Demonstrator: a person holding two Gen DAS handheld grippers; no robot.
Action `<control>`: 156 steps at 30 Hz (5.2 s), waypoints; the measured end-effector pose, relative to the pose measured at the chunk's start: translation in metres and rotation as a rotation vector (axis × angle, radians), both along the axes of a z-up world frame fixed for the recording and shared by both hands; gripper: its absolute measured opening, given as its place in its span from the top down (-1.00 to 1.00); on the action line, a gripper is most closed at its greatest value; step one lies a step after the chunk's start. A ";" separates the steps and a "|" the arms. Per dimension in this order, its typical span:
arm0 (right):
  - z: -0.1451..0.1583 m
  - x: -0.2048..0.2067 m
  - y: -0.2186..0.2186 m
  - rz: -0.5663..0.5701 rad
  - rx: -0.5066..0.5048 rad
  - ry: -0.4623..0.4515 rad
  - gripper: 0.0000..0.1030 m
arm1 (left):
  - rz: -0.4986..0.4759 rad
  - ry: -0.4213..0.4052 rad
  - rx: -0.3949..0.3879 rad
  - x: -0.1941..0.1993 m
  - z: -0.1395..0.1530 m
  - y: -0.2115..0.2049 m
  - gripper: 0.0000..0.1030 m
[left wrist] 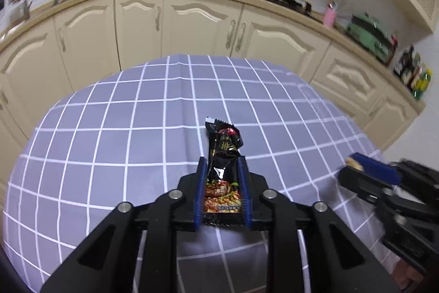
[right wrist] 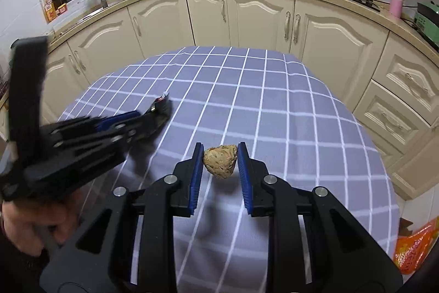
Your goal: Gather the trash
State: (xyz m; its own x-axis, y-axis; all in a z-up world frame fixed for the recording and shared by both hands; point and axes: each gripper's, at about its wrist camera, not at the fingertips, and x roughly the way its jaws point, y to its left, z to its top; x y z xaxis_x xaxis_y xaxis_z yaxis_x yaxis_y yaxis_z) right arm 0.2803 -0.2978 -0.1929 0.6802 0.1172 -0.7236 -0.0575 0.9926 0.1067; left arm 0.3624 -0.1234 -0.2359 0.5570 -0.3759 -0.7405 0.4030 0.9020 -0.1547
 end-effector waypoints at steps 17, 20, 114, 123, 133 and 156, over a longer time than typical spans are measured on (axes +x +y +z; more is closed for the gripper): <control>0.058 -0.107 -0.050 -0.087 0.053 -0.131 0.51 | -0.005 -0.036 -0.115 -0.062 0.029 0.003 0.65; 0.072 -0.132 -0.065 -0.104 0.065 -0.173 0.51 | -0.027 -0.100 -0.145 -0.101 0.056 -0.008 0.65; 0.082 -0.207 -0.167 -0.370 0.243 -0.199 -0.89 | -0.090 -0.412 -0.005 -0.249 0.154 -0.104 -0.87; 0.135 -0.183 -0.063 -0.242 0.156 -0.305 -0.89 | 0.130 -0.504 0.021 -0.250 0.191 -0.015 -0.89; 0.170 -0.182 0.018 -0.157 0.040 -0.418 -0.88 | 0.303 -0.547 0.001 -0.257 0.209 0.067 -0.89; 0.182 -0.189 0.048 -0.134 0.008 -0.494 -0.89 | 0.376 -0.591 -0.029 -0.276 0.221 0.099 -0.90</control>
